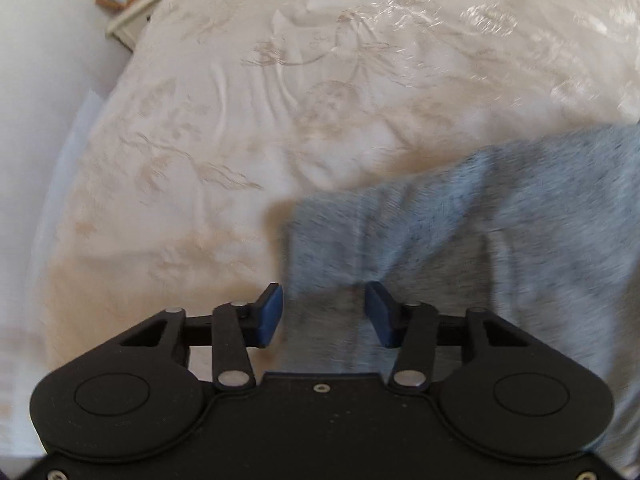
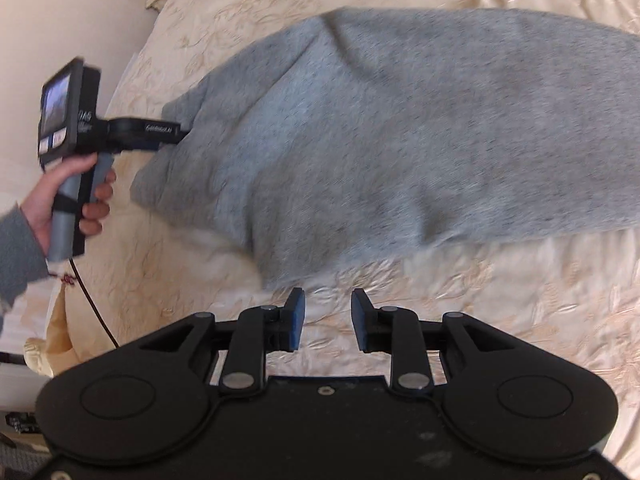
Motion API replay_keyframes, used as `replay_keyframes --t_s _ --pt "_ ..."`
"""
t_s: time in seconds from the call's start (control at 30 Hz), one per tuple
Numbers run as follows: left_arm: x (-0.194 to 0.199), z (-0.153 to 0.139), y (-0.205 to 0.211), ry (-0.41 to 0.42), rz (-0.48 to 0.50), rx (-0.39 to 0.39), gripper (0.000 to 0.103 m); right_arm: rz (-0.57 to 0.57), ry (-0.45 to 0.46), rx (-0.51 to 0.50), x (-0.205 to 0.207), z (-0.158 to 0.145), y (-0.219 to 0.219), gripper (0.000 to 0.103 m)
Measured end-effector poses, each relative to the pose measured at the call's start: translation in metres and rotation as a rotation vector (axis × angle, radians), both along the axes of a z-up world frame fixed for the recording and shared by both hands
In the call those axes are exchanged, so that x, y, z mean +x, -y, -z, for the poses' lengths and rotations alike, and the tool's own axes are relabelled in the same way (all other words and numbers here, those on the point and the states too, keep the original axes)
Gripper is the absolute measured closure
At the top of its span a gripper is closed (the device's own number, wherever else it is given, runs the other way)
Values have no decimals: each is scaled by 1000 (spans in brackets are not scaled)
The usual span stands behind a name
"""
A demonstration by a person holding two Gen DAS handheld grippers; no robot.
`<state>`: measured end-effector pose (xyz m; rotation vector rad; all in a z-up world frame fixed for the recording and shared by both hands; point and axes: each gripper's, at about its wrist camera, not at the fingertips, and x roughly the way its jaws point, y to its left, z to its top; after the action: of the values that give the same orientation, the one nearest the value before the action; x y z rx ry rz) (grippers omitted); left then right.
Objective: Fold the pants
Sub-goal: 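Grasp the folded pants edge with the right gripper while the left gripper grasps too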
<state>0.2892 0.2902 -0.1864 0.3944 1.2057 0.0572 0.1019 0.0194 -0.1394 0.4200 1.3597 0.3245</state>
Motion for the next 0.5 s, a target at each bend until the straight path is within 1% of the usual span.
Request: replay_keyframes --t_s 0.03,0.07,0.1,0.13,0.17,0.2,0.23,0.3,0.37,0.4,0.43,0.47,0.5 --pt "4 0 -5 -10 -10 8 53 -6 3 7 -1 2 -5 73" --pt "9 5 -11 -22 -46 89 62 -17 9 12 0 6 -12 73" --pt "13 15 -19 -49 -81 181 80 -29 15 9 1 9 -19 73" --pt "16 25 -30 -85 -118 236 81 -45 22 6 2 10 -27 72" --pt "16 31 -42 -118 -148 236 80 -59 37 4 4 12 -34 72" --pt "13 31 -52 -128 -178 207 80 -68 53 5 5 12 -40 72" --pt "8 25 -60 -113 -199 163 78 -75 64 2 6 12 -44 71" --pt "-3 11 -71 -84 -237 104 70 -81 73 -19 10 15 -55 70" --pt "-14 -1 -74 -76 -243 68 70 -65 68 -46 14 22 -60 70" --pt "-19 -7 -73 -72 -236 57 70 -61 72 -45 14 25 -61 75" --pt "-25 -14 -71 -60 -226 44 70 -67 78 -39 14 26 -62 93" --pt "-32 -22 -68 -42 -214 25 70 -88 72 -35 14 25 -63 98" --pt "-38 -31 -63 -27 -197 3 70 -107 77 -35 15 19 -62 98"
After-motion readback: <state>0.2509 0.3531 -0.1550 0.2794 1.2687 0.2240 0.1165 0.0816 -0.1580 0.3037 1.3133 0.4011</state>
